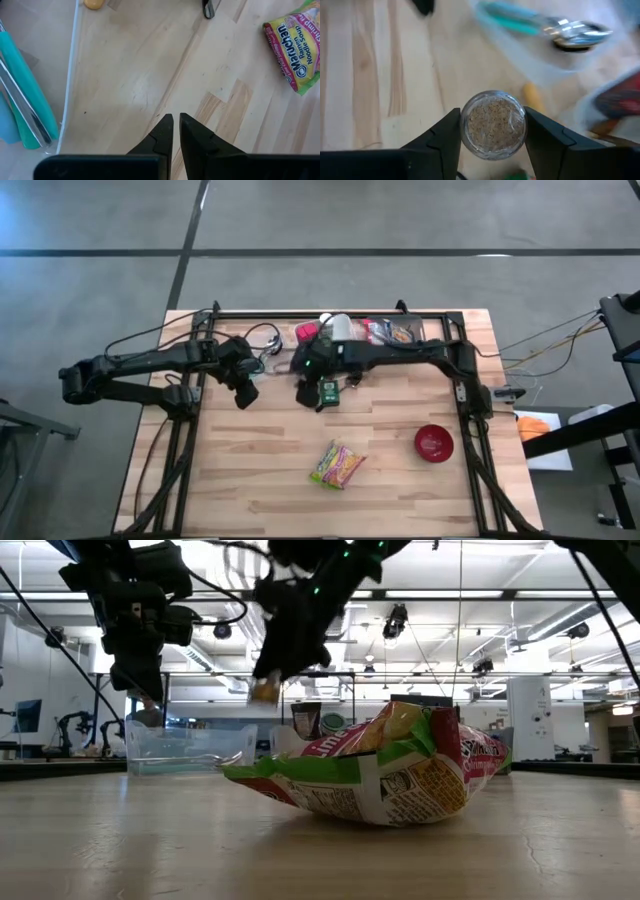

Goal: Pick & Place Food Item
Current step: Put the brown seasoning bottle into the white bin

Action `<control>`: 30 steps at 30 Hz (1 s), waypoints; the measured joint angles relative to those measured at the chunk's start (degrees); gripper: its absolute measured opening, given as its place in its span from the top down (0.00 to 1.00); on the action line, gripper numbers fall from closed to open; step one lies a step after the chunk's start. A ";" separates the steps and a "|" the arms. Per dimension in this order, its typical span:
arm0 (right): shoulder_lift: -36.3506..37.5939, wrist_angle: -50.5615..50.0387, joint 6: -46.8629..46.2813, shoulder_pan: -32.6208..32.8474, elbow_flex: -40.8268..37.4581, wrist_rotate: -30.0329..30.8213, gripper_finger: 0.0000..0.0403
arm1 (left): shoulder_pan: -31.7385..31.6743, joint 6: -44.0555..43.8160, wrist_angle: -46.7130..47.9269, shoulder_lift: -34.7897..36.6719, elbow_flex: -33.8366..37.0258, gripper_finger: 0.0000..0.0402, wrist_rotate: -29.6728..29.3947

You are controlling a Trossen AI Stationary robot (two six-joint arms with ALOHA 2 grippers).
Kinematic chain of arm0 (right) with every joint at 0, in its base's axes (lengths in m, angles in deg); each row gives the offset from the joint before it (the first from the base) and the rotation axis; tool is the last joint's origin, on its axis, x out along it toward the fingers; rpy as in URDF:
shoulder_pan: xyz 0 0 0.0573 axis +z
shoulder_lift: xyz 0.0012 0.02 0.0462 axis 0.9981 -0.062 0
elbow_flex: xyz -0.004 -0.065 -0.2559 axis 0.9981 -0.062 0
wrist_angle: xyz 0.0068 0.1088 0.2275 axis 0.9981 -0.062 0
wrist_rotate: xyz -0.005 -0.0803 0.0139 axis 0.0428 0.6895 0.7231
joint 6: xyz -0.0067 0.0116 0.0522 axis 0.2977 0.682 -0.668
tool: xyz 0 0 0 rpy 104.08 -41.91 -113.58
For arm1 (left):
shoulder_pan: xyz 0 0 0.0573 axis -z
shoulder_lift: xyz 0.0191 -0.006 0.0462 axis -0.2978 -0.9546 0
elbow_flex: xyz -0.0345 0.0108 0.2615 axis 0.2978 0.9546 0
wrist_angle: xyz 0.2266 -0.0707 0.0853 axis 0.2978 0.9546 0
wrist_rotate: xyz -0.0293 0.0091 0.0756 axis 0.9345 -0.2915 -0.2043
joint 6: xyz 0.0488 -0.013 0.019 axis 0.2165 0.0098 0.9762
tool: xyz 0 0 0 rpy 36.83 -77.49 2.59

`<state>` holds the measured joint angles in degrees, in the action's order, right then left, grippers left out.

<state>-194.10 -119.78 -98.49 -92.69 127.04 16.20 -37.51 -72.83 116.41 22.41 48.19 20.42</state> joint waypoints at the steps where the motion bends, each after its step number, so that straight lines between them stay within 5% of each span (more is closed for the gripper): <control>1: 1.19 -0.46 -0.95 -0.63 -0.07 0.00 0.58 | 0.00 0.00 0.01 0.00 0.00 0.91 -0.01; 18: 10.36 -6.77 -5.91 -18.36 -2.47 0.28 0.58 | 0.00 0.00 0.07 0.00 0.00 0.91 -0.02; 30: 10.30 -1.78 -6.16 -21.30 -15.86 -0.01 0.58 | 0.00 -0.25 0.20 0.00 0.00 0.91 -0.02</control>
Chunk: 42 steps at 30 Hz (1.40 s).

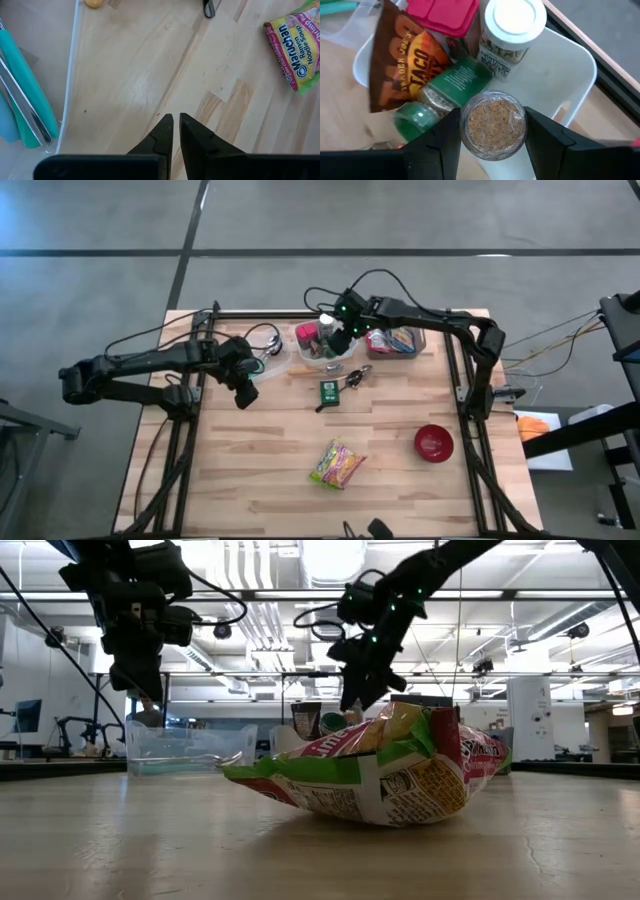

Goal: Pick & Place Food Item
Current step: Put the brown seasoning bottle into the white bin

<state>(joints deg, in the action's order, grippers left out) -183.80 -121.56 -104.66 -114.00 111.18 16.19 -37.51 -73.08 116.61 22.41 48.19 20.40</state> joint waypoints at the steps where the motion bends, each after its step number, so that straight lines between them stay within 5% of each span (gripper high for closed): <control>1: 0.00 1.48 0.00 0.00 -1.08 0.01 0.58 | 0.00 -0.19 -0.02 0.00 0.00 0.91 0.00; 17: -0.07 12.13 5.58 -0.22 -11.20 0.10 0.58 | 0.00 -1.06 0.00 0.00 0.00 0.91 0.00; 42: -4.17 9.91 7.46 -0.11 -7.95 -1.06 0.52 | 0.00 -2.96 0.79 0.00 0.00 0.91 0.02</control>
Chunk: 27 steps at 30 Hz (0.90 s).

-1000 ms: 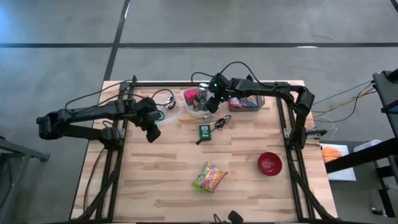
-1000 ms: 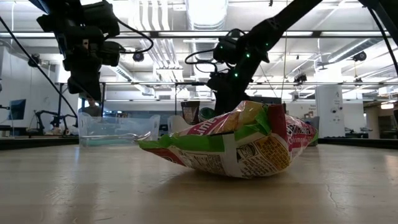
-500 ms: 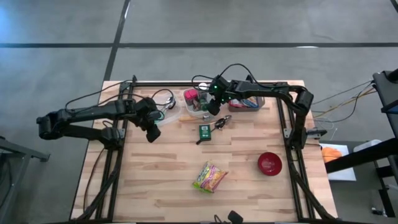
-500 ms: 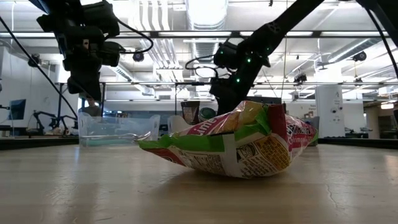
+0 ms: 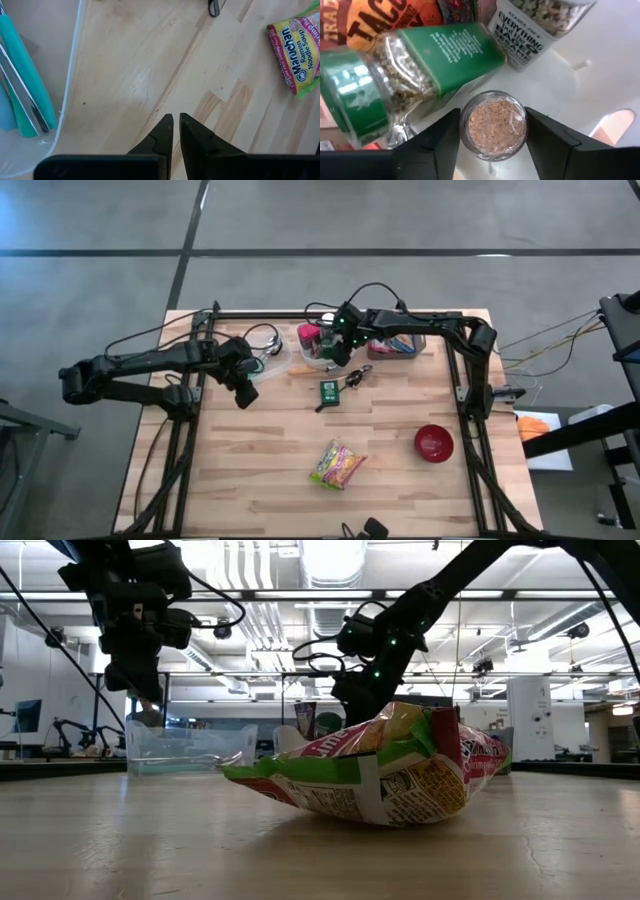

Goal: Pick & Place Food Item
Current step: Put the brown seasoning bottle into the white bin, then adjust the green seasoning bottle into the white bin

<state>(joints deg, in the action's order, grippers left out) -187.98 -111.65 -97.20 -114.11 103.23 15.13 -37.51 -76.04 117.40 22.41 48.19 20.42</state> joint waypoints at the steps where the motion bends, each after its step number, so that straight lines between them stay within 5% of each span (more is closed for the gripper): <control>1: -0.02 -0.41 0.10 0.00 0.02 0.01 0.50 | 0.00 0.00 -0.02 0.00 0.00 0.91 0.00; 8: 0.02 -1.42 0.76 0.07 0.01 0.00 0.41 | 0.00 0.00 -0.13 0.00 0.00 0.91 0.00; 27: 6.20 -7.88 1.63 -0.15 2.46 0.35 0.39 | 0.00 -0.24 -0.11 0.00 0.00 0.91 0.02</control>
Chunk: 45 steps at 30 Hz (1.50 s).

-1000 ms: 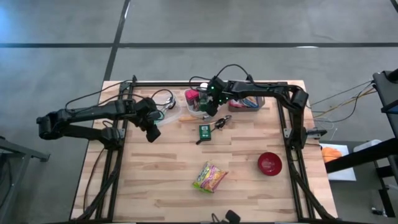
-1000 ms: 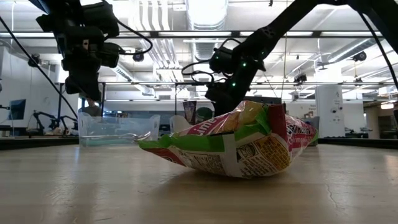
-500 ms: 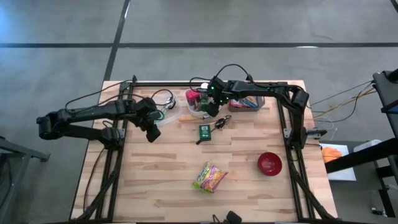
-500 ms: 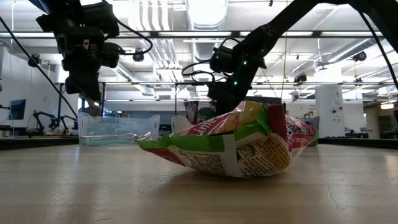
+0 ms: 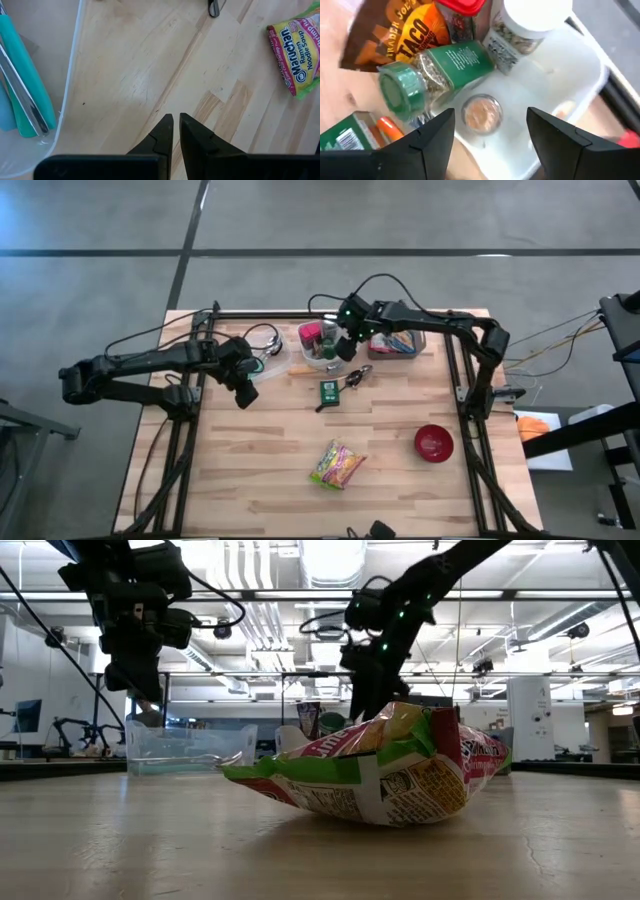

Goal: Pick & Place Food Item
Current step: Adjust the green seasoning bottle into the white bin

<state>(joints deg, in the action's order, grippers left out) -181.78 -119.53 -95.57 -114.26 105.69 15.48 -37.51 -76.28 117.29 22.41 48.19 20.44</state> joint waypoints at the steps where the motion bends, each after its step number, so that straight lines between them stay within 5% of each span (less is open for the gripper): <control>1: 0.69 -0.88 -0.02 0.03 0.14 0.25 0.39 | 0.00 0.00 0.00 0.00 0.00 0.91 -0.02; 8: 3.52 -4.99 0.66 4.47 -0.37 0.52 0.46 | 0.00 -0.02 0.00 0.00 0.00 0.91 0.00; 20: 3.66 0.69 -1.41 11.02 -1.44 2.79 0.95 | 0.00 0.02 -0.04 0.00 0.00 0.91 -0.02; 45: -4.87 4.98 -7.00 12.57 -2.33 2.65 0.97 | 0.00 0.66 -0.11 0.00 0.00 0.91 -0.02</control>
<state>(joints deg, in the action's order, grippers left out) -186.64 -114.55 -102.56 -101.69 103.35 18.13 -37.51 -75.62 117.18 22.41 48.19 20.42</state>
